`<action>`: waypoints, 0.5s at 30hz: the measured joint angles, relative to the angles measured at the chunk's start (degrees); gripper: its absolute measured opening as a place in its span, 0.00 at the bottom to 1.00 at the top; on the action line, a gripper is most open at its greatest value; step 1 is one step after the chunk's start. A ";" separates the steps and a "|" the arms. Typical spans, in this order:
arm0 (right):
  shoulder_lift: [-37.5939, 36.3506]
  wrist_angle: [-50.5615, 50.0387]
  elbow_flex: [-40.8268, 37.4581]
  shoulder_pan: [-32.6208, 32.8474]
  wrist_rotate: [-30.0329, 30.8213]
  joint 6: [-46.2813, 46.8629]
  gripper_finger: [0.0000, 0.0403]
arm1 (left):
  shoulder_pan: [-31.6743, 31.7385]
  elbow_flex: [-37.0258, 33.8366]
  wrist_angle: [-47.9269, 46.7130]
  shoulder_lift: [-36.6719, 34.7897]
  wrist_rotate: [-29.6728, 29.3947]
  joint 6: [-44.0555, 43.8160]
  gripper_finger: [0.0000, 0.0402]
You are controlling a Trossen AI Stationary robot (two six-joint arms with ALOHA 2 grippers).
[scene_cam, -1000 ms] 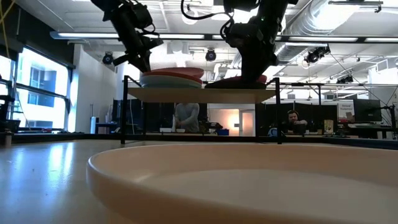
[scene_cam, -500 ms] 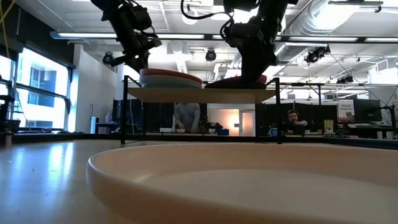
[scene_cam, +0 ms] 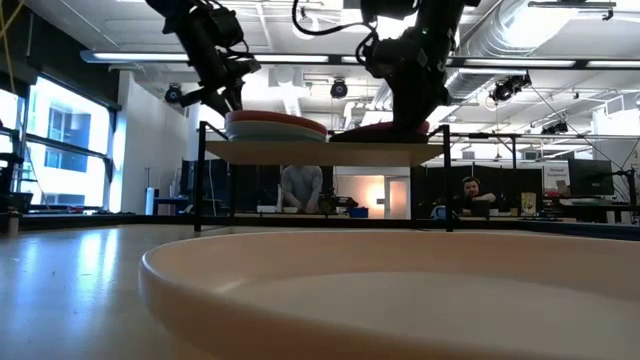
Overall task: Place and stack plates onto a shelf
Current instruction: Stack the light pink plate on top of the orange plate on the shelf, then stack the brown plate on top of the pink plate on the shelf
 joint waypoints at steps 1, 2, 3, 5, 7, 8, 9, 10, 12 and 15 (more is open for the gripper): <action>0.00 -0.69 0.00 0.00 0.00 0.00 0.25 | 0.00 0.08 -0.08 0.00 0.14 0.01 0.21; 0.00 -1.34 0.00 0.03 0.00 0.00 0.25 | 0.00 0.36 -0.38 0.00 0.16 0.13 0.22; 0.00 -1.97 0.00 0.15 -0.02 0.00 0.25 | 0.02 0.87 -0.47 0.00 0.15 0.51 0.22; 0.00 -2.93 0.00 0.47 -0.03 0.35 0.25 | 0.02 2.29 -0.44 0.00 0.22 0.94 0.23; 0.00 -3.19 0.00 0.99 -0.07 0.68 0.25 | 0.02 3.85 -0.43 0.00 0.28 1.11 0.24; 0.00 -3.21 0.00 1.30 -0.09 0.96 0.25 | 0.02 4.51 -0.43 0.00 0.30 1.42 0.24; 0.00 -3.32 0.00 1.60 -0.09 1.06 0.25 | 0.02 5.19 -0.61 0.00 0.33 1.55 0.24; 0.00 -3.52 0.00 1.93 -0.09 1.07 0.25 | 0.02 5.93 -0.96 0.00 0.33 1.79 0.24; 0.00 -4.38 0.00 2.64 -0.11 1.07 0.25 | -0.16 7.46 -2.37 0.00 0.34 2.31 0.24; 0.00 -7.03 0.00 3.73 -0.15 1.07 0.25 | -1.00 8.88 -5.23 0.00 1.44 3.51 0.24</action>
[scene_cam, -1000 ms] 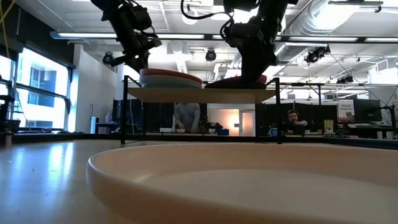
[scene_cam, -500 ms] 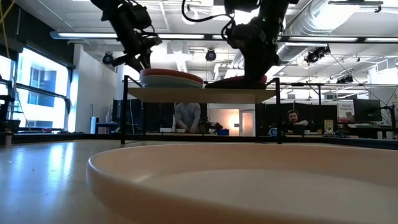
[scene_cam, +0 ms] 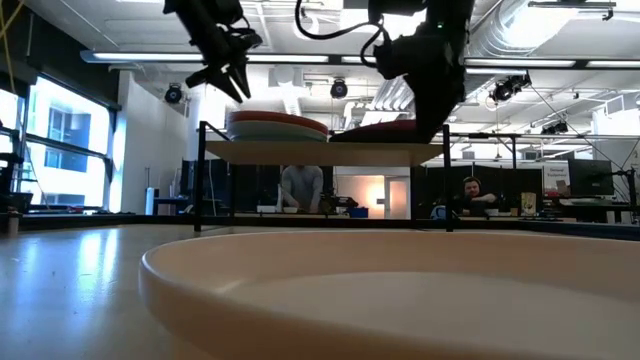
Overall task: Place and stack plates onto a shelf
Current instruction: Stack the brown plate on top of the pink plate on the shelf
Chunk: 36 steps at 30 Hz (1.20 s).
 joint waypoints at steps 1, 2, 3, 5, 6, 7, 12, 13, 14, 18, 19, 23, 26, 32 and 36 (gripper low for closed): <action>0.00 -1.07 0.00 0.39 -0.08 0.02 0.25 | -0.41 0.33 -1.20 0.00 0.92 0.65 0.24; 0.00 -2.13 0.00 0.76 -0.28 0.03 0.25 | -0.90 0.61 -2.26 -0.03 2.10 1.31 0.24; 0.00 -3.18 0.00 1.12 -0.84 0.30 0.25 | -1.48 0.67 -3.10 -0.21 2.82 1.95 0.24; 0.00 -4.91 0.00 1.91 -1.80 0.26 0.25 | -3.20 0.67 -5.27 -0.55 2.91 2.76 0.24; 0.00 -5.76 0.00 2.33 -2.53 0.22 0.25 | -4.19 0.67 -6.24 -0.69 2.76 3.32 0.24; 0.01 -6.51 0.00 2.87 -2.73 0.23 0.25 | -5.21 0.67 -7.30 -0.74 2.68 3.74 0.24; 0.02 -8.65 0.00 6.62 -3.12 2.07 0.25 | -11.17 0.67 -12.12 -0.96 2.53 4.17 0.24; 0.02 -8.85 0.00 7.49 -3.50 2.85 0.25 | -12.41 0.67 -12.89 -0.96 2.47 4.50 0.24; 0.02 -9.06 0.00 8.37 -4.01 3.18 0.25 | -13.84 0.67 -13.54 -0.96 2.29 4.90 0.24; 0.02 -9.08 0.00 12.28 -5.59 5.53 0.25 | -19.28 0.26 -15.43 -0.94 2.05 4.91 0.24; 0.02 -9.08 0.00 13.26 -5.66 6.17 0.25 | -20.63 0.26 -16.07 -0.94 2.05 4.86 0.24; 0.02 -9.08 0.00 17.33 -5.93 8.91 0.25 | -26.70 0.26 -17.57 -0.96 1.19 4.40 0.24; 0.02 -9.08 0.00 20.35 -5.97 9.43 0.25 | -31.03 0.26 -17.53 -0.96 1.02 4.44 0.24; 0.02 -9.39 0.00 25.42 -5.49 12.55 0.25 | -36.97 0.26 -17.19 -0.96 0.90 2.83 0.24; 0.02 -10.09 0.00 30.12 -5.42 9.38 0.25 | -40.65 0.24 -17.17 -0.96 0.90 1.79 0.24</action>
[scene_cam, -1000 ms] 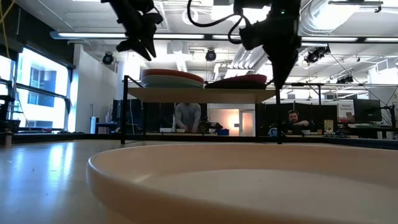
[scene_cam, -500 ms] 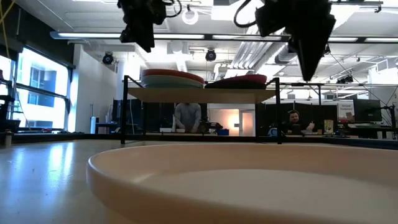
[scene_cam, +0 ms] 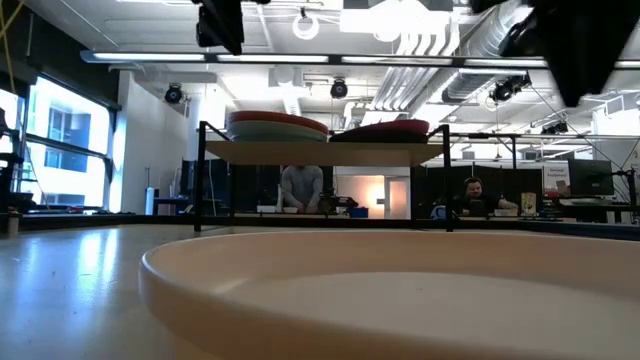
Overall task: Place and stack plates onto a shelf
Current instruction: Stack the brown plate on top of the pink plate on the shelf
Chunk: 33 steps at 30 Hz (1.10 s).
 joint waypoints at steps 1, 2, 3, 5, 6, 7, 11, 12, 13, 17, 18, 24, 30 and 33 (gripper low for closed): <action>0.00 -0.17 0.00 1.21 0.17 -1.46 0.25 | -0.89 0.00 0.02 0.00 0.00 -0.48 0.24; 0.00 -0.29 0.00 2.42 0.46 -2.53 0.25 | -1.72 0.00 0.06 0.00 -0.02 -1.22 0.24; 0.00 -0.27 0.00 3.52 0.83 -3.28 0.25 | -2.64 0.00 0.08 0.00 -0.09 -1.84 0.24; 0.00 -0.03 -0.06 5.66 1.52 -4.08 0.25 | -4.50 0.00 0.07 0.00 -1.01 -3.04 0.24; -0.02 0.80 -0.49 6.62 1.78 -4.25 0.25 | -5.49 0.00 0.07 0.00 -1.62 -3.79 0.24; -0.02 1.29 -1.09 7.63 2.37 -4.29 0.25 | -6.43 0.00 0.07 0.00 -2.40 -4.60 0.24; 0.00 3.27 -4.87 11.52 3.93 -3.08 0.25 | -10.24 -0.02 0.07 0.00 -2.97 -7.23 0.24; 0.03 3.71 -5.84 12.33 3.96 -2.06 0.25 | -11.27 -0.02 0.07 0.00 -3.00 -7.65 0.24; 0.04 4.06 -6.68 13.05 4.05 -0.77 0.25 | -12.25 -0.02 0.07 0.00 -2.99 -8.26 0.24; 0.04 7.12 -9.85 15.19 4.01 1.93 0.25 | -15.90 -0.02 0.45 0.02 -4.11 -10.85 0.24; 0.03 7.50 -10.58 15.59 3.85 2.02 0.25 | -16.78 -0.02 0.73 0.02 -4.84 -11.57 0.24; 0.02 12.95 -15.36 17.23 3.43 3.77 0.25 | -20.38 -0.02 1.80 0.03 -7.24 -13.88 0.24; 0.02 17.24 -19.84 17.60 3.61 4.02 0.25 | -21.69 -0.02 1.81 0.04 -8.24 -15.50 0.24; 0.00 18.14 -21.39 17.58 3.76 3.99 0.25 | -21.91 -0.02 1.81 0.04 -8.59 -15.51 0.24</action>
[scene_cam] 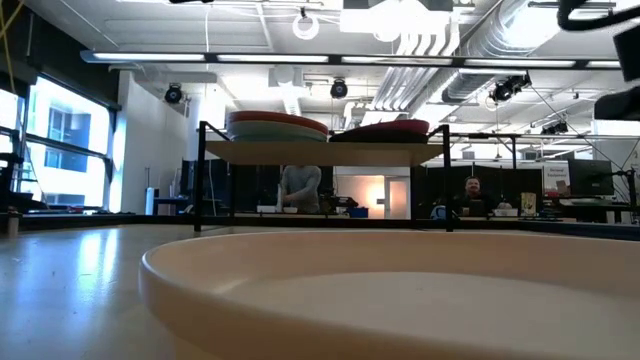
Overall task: Place and stack plates onto a shelf
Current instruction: Stack the brown plate on top of the pink plate on the shelf
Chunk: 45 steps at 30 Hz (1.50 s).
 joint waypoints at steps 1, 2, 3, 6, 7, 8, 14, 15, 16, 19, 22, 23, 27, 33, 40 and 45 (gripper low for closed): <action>0.00 0.52 -0.59 -0.08 0.07 0.02 0.25 | 0.00 0.00 0.00 0.00 -0.32 0.00 0.24; 0.00 1.08 -1.11 -0.08 0.05 0.02 0.25 | 0.00 0.00 0.00 0.00 -0.54 -0.01 0.24; 0.00 1.65 -1.62 -0.08 0.05 0.00 0.25 | 0.00 0.00 0.00 0.00 -0.58 -0.01 0.24; 0.00 3.10 -2.92 -0.08 0.06 0.02 0.25 | 0.02 0.00 0.00 0.00 -0.70 0.02 0.24; 0.00 3.33 -3.27 -0.08 0.09 0.02 0.25 | 0.02 0.00 0.00 0.00 -0.70 0.01 0.24; 0.00 3.56 -3.57 -0.08 0.12 0.07 0.25 | 0.02 0.00 0.00 0.00 -0.70 0.02 0.24; 0.01 4.64 -4.90 -0.11 0.29 0.19 0.25 | 0.02 0.00 0.00 0.00 -0.77 0.12 0.24; 0.07 4.77 -5.12 -0.11 0.28 0.20 0.25 | 0.02 0.00 0.00 0.00 -1.04 0.17 0.24; 0.07 4.94 -5.38 -0.12 0.25 0.20 0.25 | 0.02 0.00 0.00 0.00 -1.42 0.21 0.24; 0.07 4.93 -5.65 -0.28 -0.08 1.38 0.24 | 0.02 0.00 0.00 0.00 -2.54 0.57 0.24; 0.07 4.84 -5.63 -0.79 -0.78 4.58 0.21 | 0.02 0.00 0.00 0.00 -3.88 0.66 0.24; 0.07 4.84 -5.65 -0.92 -1.02 5.51 0.19 | 0.02 0.00 0.00 0.02 -4.34 0.66 0.24; 0.07 4.80 -5.65 -1.64 -2.81 7.89 0.08 | 0.07 0.00 0.00 0.00 -6.48 0.68 0.24; 0.09 4.78 -5.63 -3.03 -5.78 13.19 0.02 | 0.27 0.00 0.00 0.00 -7.85 3.27 0.24; 0.05 5.60 -5.63 -4.39 -9.37 15.45 0.00 | 1.50 0.00 0.00 0.01 -7.85 5.46 0.24; -2.20 5.14 -5.63 -5.99 -11.75 17.97 0.00 | 2.50 -0.01 -0.02 0.02 -7.85 7.56 0.24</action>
